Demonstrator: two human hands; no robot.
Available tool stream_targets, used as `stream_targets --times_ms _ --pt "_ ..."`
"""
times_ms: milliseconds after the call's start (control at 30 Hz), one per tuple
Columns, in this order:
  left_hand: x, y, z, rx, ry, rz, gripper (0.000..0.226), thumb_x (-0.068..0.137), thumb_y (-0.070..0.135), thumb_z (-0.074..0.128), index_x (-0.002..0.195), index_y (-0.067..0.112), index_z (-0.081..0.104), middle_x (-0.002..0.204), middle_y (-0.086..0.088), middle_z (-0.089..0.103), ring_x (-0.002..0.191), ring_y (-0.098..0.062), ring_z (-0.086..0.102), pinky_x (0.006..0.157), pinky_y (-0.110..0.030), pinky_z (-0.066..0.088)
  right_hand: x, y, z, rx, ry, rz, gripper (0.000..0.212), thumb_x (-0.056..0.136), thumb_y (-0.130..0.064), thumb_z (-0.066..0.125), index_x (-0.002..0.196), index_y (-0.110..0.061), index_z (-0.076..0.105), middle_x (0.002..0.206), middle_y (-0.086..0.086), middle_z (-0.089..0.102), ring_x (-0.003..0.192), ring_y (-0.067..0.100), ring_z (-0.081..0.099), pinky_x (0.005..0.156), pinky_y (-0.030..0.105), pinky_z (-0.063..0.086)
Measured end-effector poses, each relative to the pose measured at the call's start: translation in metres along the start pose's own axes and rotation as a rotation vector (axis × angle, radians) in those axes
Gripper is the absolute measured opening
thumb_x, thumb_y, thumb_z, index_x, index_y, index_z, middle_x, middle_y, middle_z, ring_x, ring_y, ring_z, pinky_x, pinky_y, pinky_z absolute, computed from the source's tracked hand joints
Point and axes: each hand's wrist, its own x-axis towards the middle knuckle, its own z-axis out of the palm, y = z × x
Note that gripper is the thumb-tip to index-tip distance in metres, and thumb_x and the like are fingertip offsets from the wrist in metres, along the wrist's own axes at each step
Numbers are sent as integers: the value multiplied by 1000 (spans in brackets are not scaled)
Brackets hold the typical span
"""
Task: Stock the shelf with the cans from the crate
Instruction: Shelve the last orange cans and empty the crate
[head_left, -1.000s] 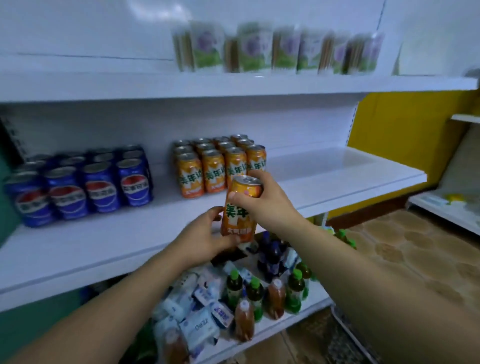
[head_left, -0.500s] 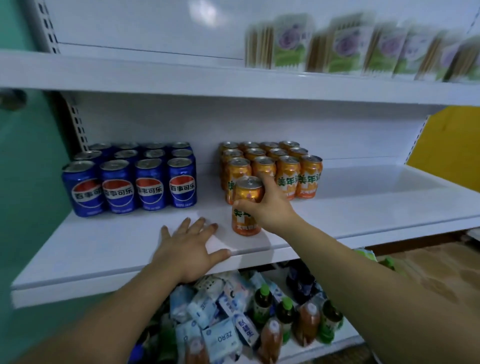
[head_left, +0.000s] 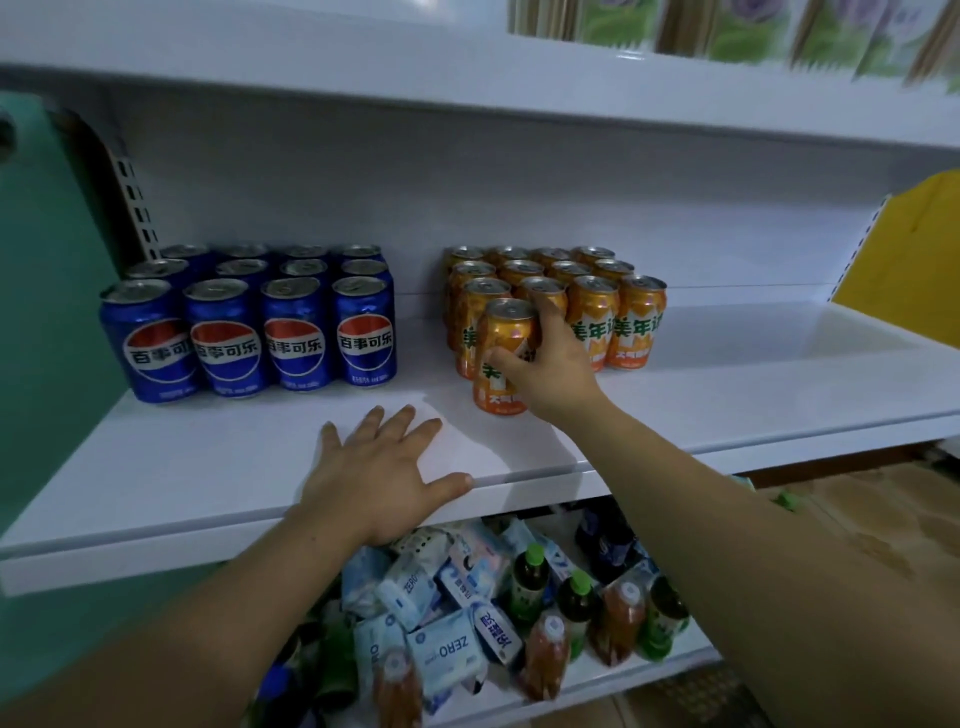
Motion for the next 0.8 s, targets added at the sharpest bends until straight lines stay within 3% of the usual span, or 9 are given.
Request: stream_targets --times_ms 167,267,333,500,633,800 --pt "0 -1 -3 -22 13 7 86 80 83 15 152 38 3 162 8 -4 148 -18 -4 116 -57 1 -12 1 -5 9 -49 31 80 86 -36 69 149 -26 22 146 0 42 133 22 42 103 38 39" --pt "-5 -2 -7 -49 -18 4 84 83 80 18 152 36 4 162 6 -3 149 -19 -3 117 -55 1 -38 14 -34 -106 -63 109 79 85 -44 68 149 -21 27 150 0 38 137 23 37 104 32 33" --pt "-10 6 -9 -56 7 16 82 86 76 21 153 30 8 162 2 0 149 -20 0 118 -54 3 -59 25 -62 -193 -58 175 80 87 -48 64 151 -20 25 153 2 33 139 24 34 108 35 31" --pt "-41 90 -5 -78 129 355 75 91 62 41 152 26 17 162 1 8 148 -18 5 120 -48 4 -121 56 -126 -310 -39 359 77 91 -51 57 152 -19 23 157 5 26 140 26 32 109 39 33" --pt "-61 155 33 -203 -10 475 75 90 59 48 152 26 20 161 2 13 147 -18 12 119 -45 12 -184 91 -155 -379 -67 477 79 90 -54 58 151 -18 25 154 6 32 135 27 39 103 39 41" --pt "-73 211 111 -268 -272 543 72 87 55 56 146 22 34 153 -2 32 135 -22 35 108 -38 35 -251 148 -166 -499 -206 629 76 94 -53 52 153 -19 19 156 5 28 137 26 34 107 39 36"
